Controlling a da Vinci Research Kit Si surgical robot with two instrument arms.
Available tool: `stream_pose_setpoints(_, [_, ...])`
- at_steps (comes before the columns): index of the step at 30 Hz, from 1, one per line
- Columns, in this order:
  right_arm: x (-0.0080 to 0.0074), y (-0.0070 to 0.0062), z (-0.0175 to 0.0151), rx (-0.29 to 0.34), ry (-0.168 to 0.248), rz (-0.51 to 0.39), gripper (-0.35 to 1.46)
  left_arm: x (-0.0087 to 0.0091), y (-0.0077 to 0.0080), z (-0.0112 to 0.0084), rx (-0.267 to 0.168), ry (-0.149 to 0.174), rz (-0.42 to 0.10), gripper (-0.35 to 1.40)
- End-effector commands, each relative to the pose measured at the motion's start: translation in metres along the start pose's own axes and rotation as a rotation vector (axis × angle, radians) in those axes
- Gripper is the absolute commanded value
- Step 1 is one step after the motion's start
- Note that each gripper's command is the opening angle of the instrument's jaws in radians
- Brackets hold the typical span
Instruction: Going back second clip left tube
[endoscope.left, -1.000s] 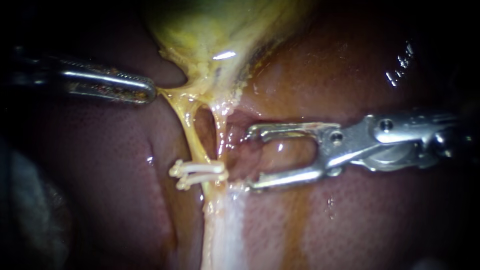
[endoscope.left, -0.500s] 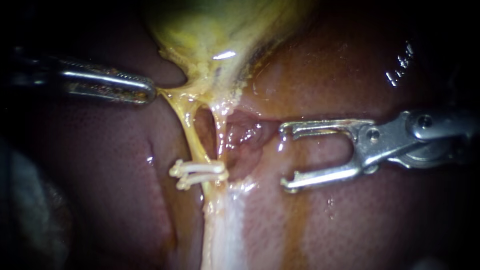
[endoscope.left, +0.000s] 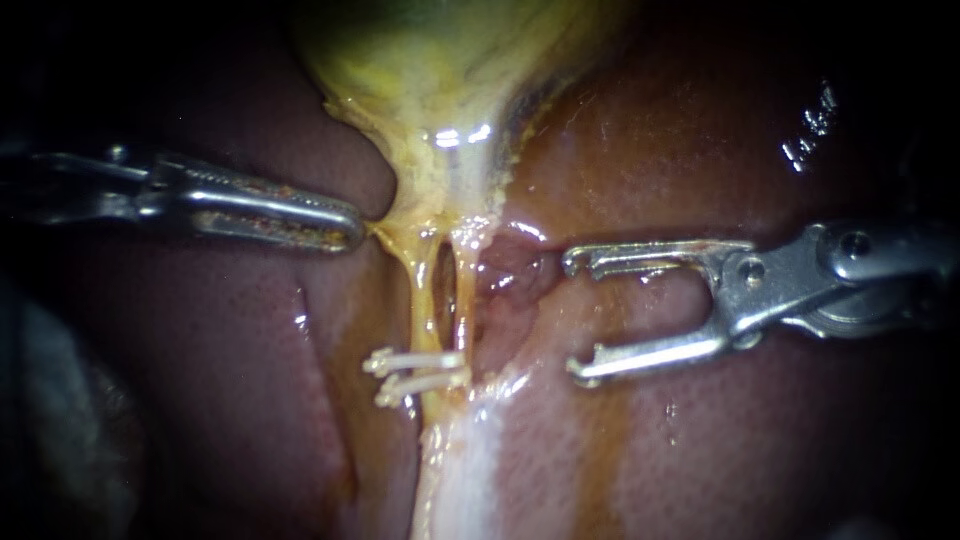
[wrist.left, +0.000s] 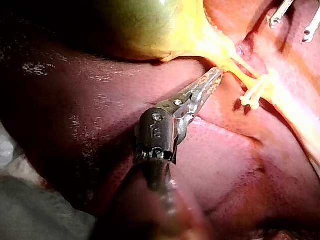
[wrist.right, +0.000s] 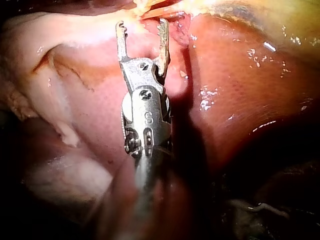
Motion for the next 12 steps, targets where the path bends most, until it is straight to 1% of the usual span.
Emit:
stream_pose_setpoints(1, [0.0000, 0.0000, 0.0000, 0.000, 0.000, 0.000, 0.50, 0.0000, 0.0000, 0.0002, -0.004, -0.002, 0.000, -0.35])
stream_pose_setpoints(5, [0.0000, -0.0001, 0.0000, 0.000, 0.000, 0.000, 0.50, 0.0000, 0.0001, 0.0003, -0.007, -0.003, 0.001, -0.35])
stream_pose_setpoints(12, [0.0001, -0.0002, 0.0000, 0.000, 0.000, 0.000, 0.50, 0.0001, 0.0001, -0.0001, -0.011, -0.004, 0.000, -0.35])
